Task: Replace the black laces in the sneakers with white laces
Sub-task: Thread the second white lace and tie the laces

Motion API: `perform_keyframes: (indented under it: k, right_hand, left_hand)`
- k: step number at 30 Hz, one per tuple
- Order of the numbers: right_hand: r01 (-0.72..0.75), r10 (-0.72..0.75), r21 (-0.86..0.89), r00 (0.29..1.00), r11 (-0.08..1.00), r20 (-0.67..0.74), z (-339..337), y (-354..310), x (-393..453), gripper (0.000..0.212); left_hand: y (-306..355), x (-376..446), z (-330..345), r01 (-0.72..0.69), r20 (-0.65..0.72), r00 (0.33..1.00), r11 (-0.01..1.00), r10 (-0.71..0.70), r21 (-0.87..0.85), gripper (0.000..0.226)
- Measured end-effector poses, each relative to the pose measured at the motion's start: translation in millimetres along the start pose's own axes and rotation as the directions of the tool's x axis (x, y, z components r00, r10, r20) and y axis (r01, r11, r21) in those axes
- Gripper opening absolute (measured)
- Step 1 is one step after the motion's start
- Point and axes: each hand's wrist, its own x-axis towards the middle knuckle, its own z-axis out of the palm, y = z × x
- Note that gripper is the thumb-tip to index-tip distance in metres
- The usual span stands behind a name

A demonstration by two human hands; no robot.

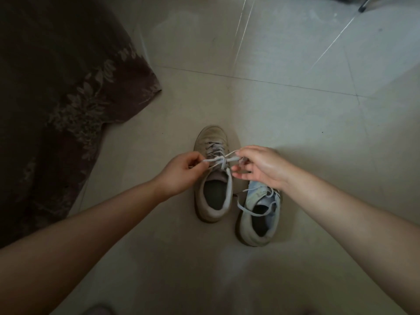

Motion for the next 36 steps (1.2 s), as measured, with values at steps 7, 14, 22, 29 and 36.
perform_keyframes:
  k: [7, 14, 22, 29, 36]
  right_hand:
    - [-0.047, 0.041, -0.209, 0.999, 0.977, -0.032, -17.6, 3.5, -1.2, 0.013]
    - [-0.016, -0.02, -0.375, 0.996, 0.927, -0.091, -25.2, 8.9, -4.5, 0.016]
    - [0.169, -0.349, -0.524, 0.898, 0.835, -0.268, -94.5, 10.9, -29.9, 0.006]
    - [0.226, -0.438, -0.618, 0.873, 0.753, -0.214, -92.9, 58.2, -10.1, 0.012]
    - [0.226, -0.548, -0.712, 0.795, 0.665, -0.259, -99.0, 62.5, 17.3, 0.006]
  left_hand:
    - [-9.6, -1.3, -12.1, 0.263, -0.037, 0.961, 0.951, -0.272, -0.161, 0.033]
    - [-12.4, 2.9, -21.3, 0.353, -0.054, 0.927, 0.913, -0.37, -0.205, 0.03]
    - [20.7, -19.8, -7.6, -0.271, -0.085, 0.921, 0.784, 0.379, 0.559, 0.041]
    - [42.0, 9.3, 42.4, -0.447, 0.442, 0.895, 0.154, 0.064, 0.881, 0.064]
    - [50.3, 0.6, 39.4, -0.488, 0.484, 0.869, -0.016, -0.1, 0.873, 0.052]
